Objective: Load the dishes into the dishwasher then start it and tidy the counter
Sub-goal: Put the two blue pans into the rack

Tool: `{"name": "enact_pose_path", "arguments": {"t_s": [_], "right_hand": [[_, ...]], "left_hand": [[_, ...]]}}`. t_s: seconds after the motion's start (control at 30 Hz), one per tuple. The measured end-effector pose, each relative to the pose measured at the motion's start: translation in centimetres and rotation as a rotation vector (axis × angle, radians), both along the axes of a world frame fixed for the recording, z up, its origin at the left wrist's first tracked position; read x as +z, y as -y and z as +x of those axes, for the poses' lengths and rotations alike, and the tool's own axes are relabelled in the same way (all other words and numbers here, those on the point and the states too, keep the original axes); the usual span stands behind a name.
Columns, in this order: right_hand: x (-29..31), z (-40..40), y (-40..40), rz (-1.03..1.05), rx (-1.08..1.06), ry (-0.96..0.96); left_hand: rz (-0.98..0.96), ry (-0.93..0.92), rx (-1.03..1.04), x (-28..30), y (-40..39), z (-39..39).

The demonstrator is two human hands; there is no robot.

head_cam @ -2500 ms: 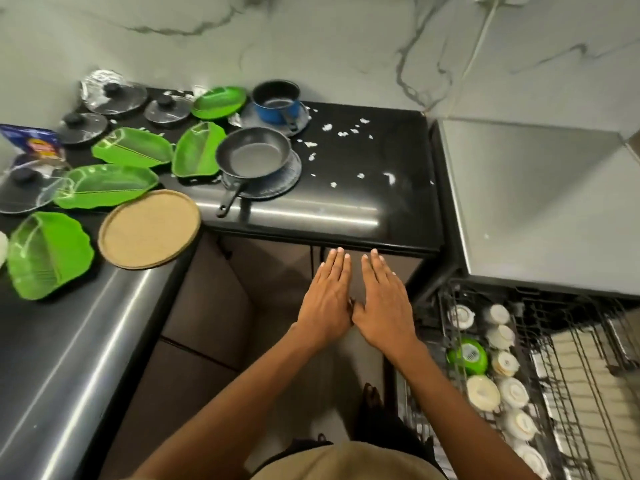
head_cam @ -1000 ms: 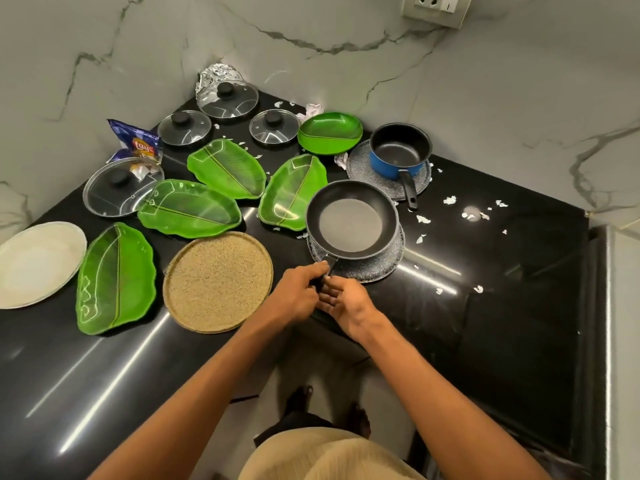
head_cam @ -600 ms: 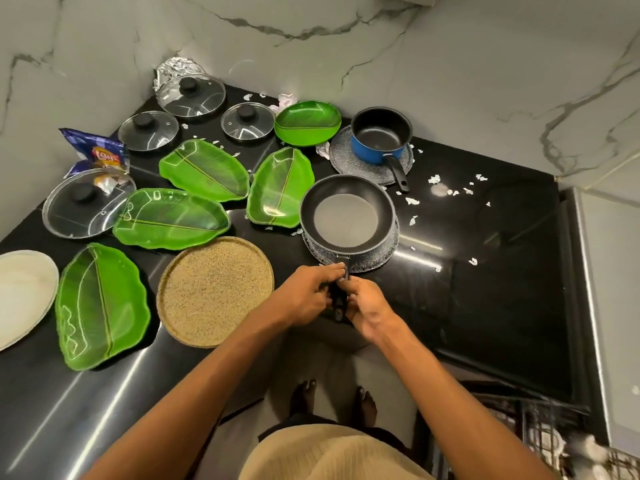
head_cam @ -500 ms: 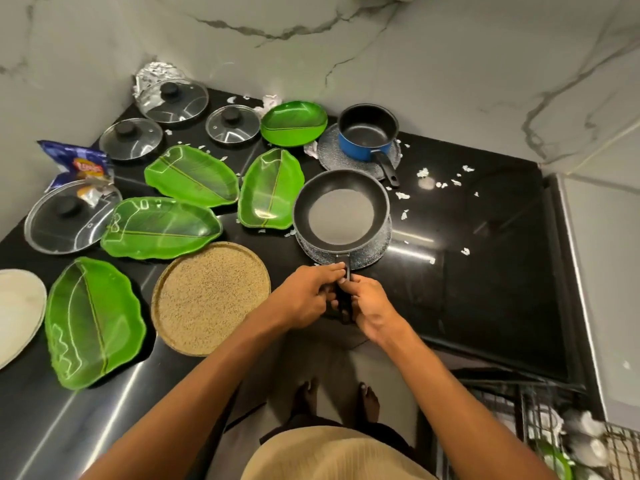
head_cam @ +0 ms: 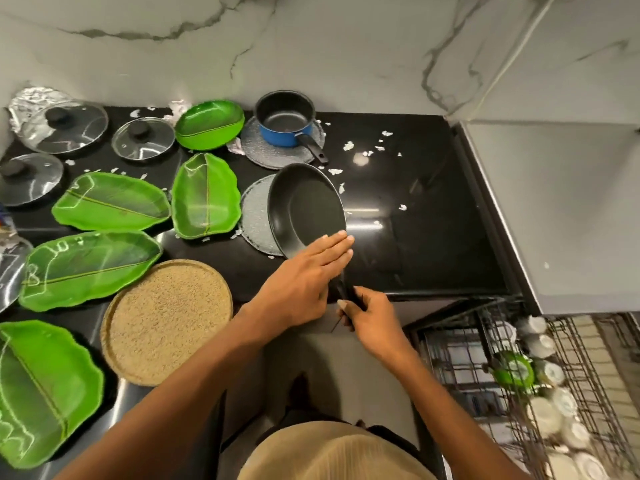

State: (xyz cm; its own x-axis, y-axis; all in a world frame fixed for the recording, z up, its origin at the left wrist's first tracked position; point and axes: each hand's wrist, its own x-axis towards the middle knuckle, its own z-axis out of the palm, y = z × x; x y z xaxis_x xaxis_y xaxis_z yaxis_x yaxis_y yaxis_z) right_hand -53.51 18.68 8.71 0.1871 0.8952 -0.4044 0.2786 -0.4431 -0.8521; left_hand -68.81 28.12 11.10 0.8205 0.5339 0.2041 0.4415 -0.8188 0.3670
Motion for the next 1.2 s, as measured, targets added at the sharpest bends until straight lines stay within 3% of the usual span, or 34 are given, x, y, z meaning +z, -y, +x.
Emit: {"name": "enact_pose_path", "arguments": {"t_s": [0.3, 0.57, 0.87, 1.2], "right_hand": [[1.0, 5.7, 8.4, 0.187, -0.102, 0.391], [-0.7, 10.7, 18.5, 0.165, -0.304, 0.666], [-2.7, 14.2, 28.5, -0.031, -0.533, 0.699], [-4.8, 20.9, 30.9, -0.170, -0.749, 0.622]], "left_hand": [[0.224, 0.021, -0.142, 2.1, 4.9, 5.7], [0.218, 0.013, -0.275, 1.8, 11.8, 11.9], [0.162, 0.002, -0.461, -0.6, 18.3, 19.4], [0.092, -0.103, -0.609, -4.2, 18.1, 30.5]]}}
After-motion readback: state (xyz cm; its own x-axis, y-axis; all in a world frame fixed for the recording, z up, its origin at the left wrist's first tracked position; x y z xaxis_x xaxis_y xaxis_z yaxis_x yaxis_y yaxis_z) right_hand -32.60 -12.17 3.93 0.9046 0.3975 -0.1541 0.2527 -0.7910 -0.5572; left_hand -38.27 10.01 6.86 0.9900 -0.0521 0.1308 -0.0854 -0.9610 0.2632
